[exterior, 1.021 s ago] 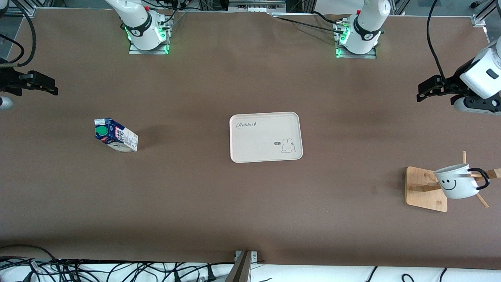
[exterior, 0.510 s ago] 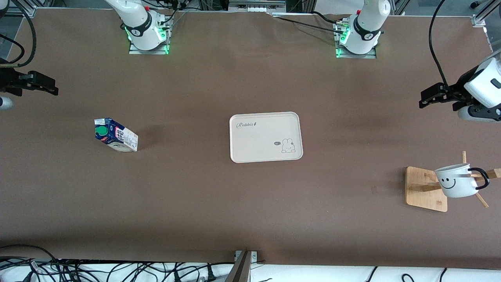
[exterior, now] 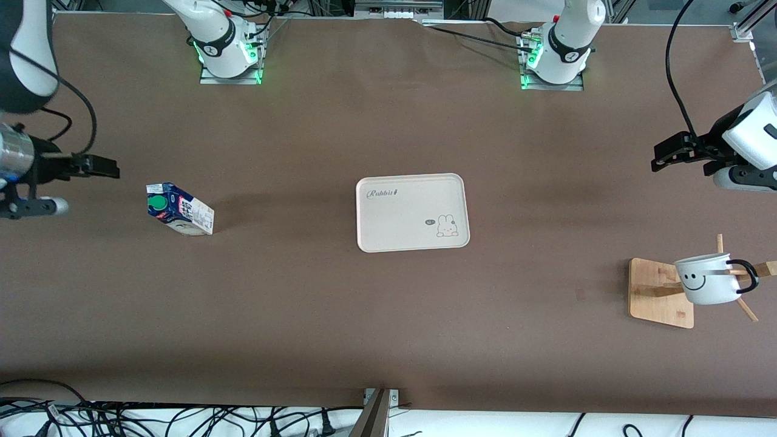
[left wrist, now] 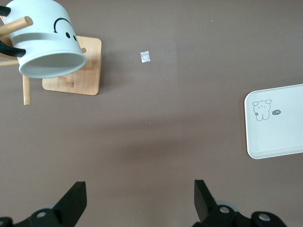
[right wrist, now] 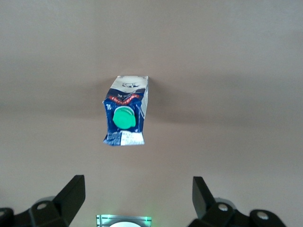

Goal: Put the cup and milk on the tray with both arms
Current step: 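Reach the right gripper to the milk carton while the left gripper approaches the mug, then grasp the milk carton with the right gripper while the left gripper grasps the mug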

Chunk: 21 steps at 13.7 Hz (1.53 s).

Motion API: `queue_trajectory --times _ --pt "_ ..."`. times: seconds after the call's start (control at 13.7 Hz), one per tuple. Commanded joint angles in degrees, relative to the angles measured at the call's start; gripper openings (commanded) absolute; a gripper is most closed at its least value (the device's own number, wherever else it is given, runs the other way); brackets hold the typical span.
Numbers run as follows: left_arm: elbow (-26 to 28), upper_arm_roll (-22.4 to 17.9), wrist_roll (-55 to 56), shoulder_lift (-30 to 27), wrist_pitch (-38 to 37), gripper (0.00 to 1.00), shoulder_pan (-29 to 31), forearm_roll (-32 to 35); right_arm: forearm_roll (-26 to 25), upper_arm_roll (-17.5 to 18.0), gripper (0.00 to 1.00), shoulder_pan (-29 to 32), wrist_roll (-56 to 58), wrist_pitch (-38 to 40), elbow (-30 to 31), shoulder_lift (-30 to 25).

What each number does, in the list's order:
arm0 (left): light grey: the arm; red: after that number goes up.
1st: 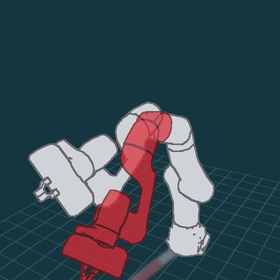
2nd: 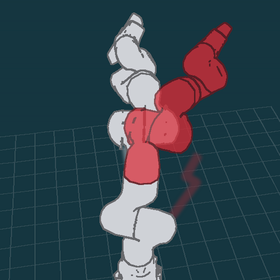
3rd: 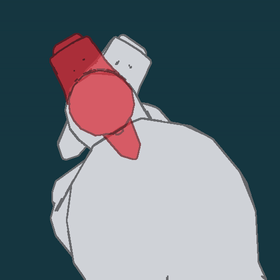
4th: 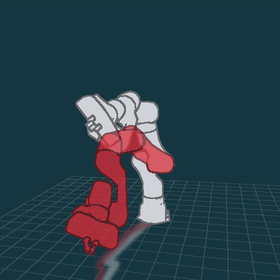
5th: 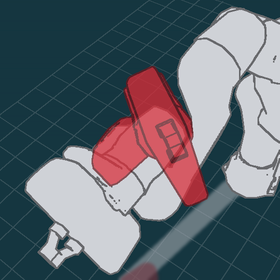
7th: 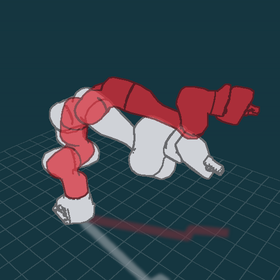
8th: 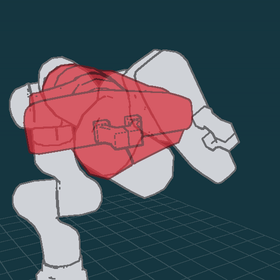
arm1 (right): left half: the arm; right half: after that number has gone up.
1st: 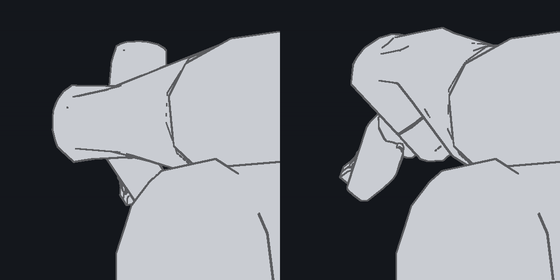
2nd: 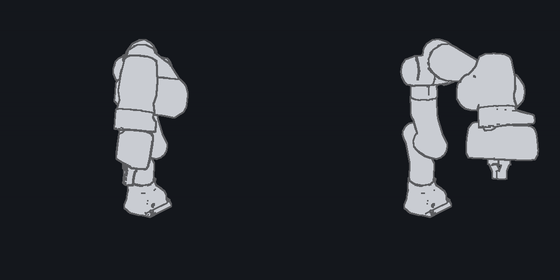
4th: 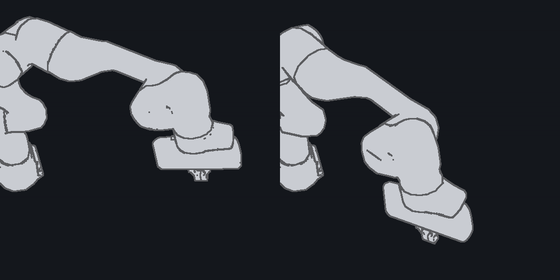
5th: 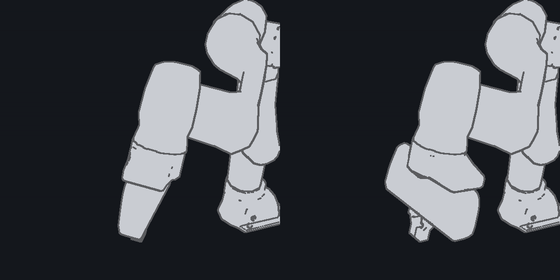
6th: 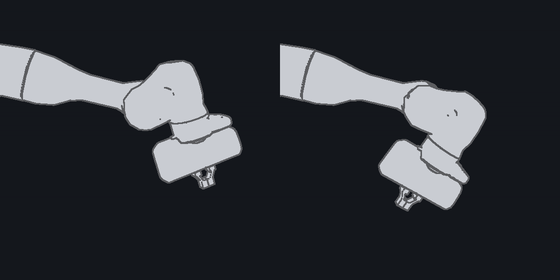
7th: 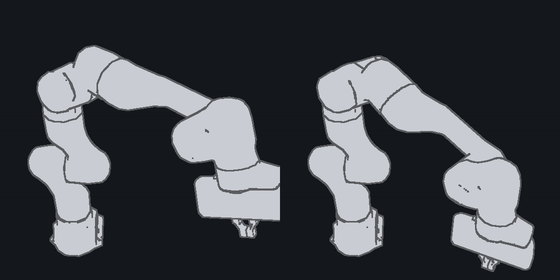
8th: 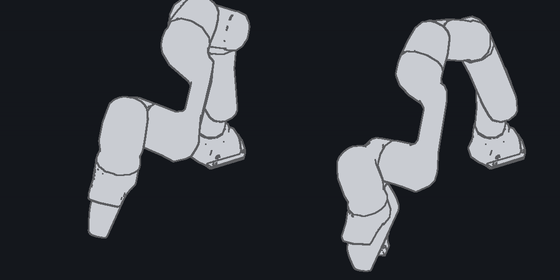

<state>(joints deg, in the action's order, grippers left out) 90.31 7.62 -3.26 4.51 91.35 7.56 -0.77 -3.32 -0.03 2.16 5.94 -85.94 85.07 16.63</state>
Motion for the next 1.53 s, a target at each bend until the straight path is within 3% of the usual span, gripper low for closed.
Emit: queue_trajectory --times 0.0,0.36,0.88,1.24,1.46 --pt "-3.81 0.29 0.44 3.04 -0.03 1.0 0.43 -0.11 0.07 0.73 1.0 0.57 0.03 -0.1 0.27 1.82" --pt "-4.97 0.12 -0.08 4.46 -0.12 1.0 0.35 1.11 0.16 0.91 1.0 -0.4 -1.64 -3.96 6.68 2.79" --pt "-3.48 0.03 -0.34 5.16 3.56 1.0 0.43 4.11 0.07 0.99 1.0 -0.31 -1.02 -8.54 10.91 2.7" --pt "17.4 -1.46 -0.43 -1.51 28.4 1.0 0.43 4.38 0.16 0.99 1.0 -0.31 -1.11 -10.21 12.66 2.79" --pt "24.37 -3.14 -0.52 -1.96 38.88 1.0 0.78 4.38 0.16 1.43 1.0 -0.31 -1.02 -10.47 13.02 2.79"
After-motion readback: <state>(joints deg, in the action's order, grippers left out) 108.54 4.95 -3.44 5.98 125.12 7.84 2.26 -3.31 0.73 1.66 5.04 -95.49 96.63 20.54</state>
